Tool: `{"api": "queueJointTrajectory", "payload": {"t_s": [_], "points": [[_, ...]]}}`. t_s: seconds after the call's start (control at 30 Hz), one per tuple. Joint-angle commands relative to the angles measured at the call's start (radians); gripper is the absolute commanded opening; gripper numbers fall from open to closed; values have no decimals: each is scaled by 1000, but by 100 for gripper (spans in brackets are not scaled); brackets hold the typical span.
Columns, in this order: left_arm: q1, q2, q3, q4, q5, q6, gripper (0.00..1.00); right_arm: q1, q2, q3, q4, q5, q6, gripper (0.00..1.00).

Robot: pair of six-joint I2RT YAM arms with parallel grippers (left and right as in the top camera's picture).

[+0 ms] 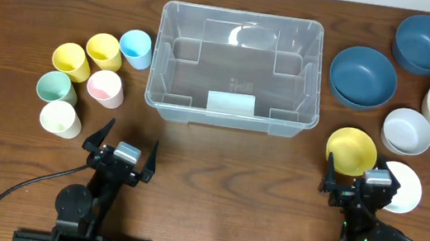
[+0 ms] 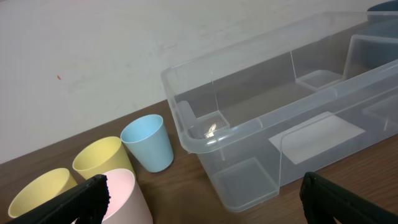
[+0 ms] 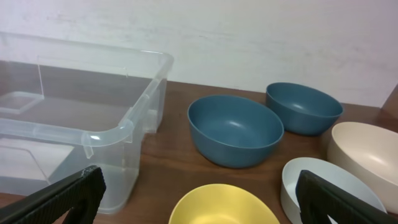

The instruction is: Pack container

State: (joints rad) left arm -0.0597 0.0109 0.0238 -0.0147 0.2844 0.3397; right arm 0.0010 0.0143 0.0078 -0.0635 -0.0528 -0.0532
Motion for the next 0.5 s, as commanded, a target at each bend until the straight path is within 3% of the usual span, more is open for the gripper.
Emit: {"api": "queueJointTrajectory", "payload": {"t_s": [0.0,0.27,0.47], "points": [[5,-6,-20,-33,7,-9,98,-7,-9,10,0,-17,73,99],[5,-6,-20,-33,7,-9,98,-7,34,229,-99,-154,75,99],[5,-6,-20,-33,7,-9,98,-8,308,575,-256,-154,64,99]]}}
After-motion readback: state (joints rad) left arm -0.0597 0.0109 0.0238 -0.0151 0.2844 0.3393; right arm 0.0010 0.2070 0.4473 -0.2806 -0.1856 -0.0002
